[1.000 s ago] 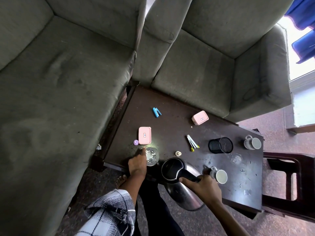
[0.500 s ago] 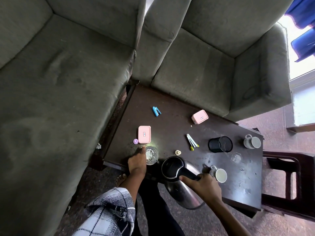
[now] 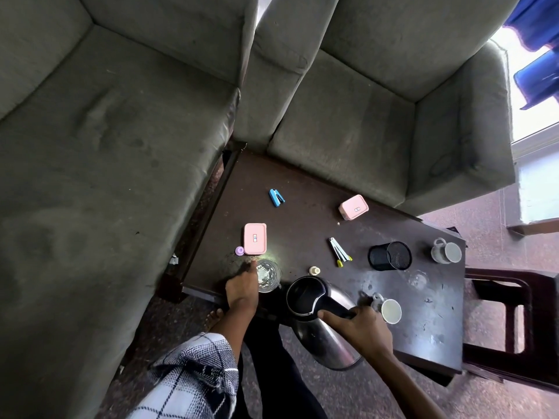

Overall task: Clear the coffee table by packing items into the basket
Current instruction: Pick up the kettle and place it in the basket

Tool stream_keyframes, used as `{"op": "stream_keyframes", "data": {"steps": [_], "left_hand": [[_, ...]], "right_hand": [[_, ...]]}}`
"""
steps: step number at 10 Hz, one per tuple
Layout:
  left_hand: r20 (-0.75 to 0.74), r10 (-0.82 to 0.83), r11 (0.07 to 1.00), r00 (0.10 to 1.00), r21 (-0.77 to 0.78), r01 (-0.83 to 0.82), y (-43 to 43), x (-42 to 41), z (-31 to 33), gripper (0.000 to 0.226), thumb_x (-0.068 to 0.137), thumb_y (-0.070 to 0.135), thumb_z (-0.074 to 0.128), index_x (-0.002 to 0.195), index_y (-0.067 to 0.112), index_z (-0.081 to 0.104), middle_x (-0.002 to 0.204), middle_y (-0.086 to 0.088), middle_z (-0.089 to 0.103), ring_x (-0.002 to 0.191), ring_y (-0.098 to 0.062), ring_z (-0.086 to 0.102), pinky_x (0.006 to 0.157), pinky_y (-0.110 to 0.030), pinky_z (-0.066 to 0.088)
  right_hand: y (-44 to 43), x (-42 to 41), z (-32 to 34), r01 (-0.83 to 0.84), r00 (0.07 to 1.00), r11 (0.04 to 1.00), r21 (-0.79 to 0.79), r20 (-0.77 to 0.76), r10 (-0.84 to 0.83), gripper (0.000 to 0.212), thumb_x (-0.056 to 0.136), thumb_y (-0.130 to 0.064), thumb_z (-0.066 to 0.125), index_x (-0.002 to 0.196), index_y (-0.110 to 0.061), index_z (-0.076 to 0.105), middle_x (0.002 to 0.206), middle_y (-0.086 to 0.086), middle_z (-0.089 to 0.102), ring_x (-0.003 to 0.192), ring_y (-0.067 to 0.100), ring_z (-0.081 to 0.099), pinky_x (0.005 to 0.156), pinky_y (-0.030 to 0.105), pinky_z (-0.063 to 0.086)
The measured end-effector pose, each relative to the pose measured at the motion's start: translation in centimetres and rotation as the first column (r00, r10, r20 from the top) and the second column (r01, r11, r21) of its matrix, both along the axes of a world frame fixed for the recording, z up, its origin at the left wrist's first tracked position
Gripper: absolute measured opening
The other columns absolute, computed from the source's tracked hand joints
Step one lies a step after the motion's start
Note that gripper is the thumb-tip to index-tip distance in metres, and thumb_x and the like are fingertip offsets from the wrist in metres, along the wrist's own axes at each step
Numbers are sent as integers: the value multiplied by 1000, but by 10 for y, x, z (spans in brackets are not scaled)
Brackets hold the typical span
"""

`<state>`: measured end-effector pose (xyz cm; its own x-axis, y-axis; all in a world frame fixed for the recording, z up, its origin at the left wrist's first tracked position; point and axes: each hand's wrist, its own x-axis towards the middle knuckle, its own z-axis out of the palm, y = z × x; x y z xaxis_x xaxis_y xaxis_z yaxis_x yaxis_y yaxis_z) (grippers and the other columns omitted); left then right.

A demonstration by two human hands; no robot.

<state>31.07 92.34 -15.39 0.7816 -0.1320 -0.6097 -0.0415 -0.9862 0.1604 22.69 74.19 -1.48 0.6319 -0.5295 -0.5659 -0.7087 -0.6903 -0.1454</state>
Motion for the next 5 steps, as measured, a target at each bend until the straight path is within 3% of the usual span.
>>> {"op": "stream_keyframes", "data": {"steps": [5], "left_hand": [[0,12,1000,1000,-5,-12,0,0,-1,52,96,2,26,144,21,22,122,-8,63,108,-24,64,84,-33,50]], "right_hand": [[-2,1,-2,1,1000,1000,9,-13,-1,69,52,-78,65,44,-13,43,47,-3,52,58,21,60,52,25,38]]}}
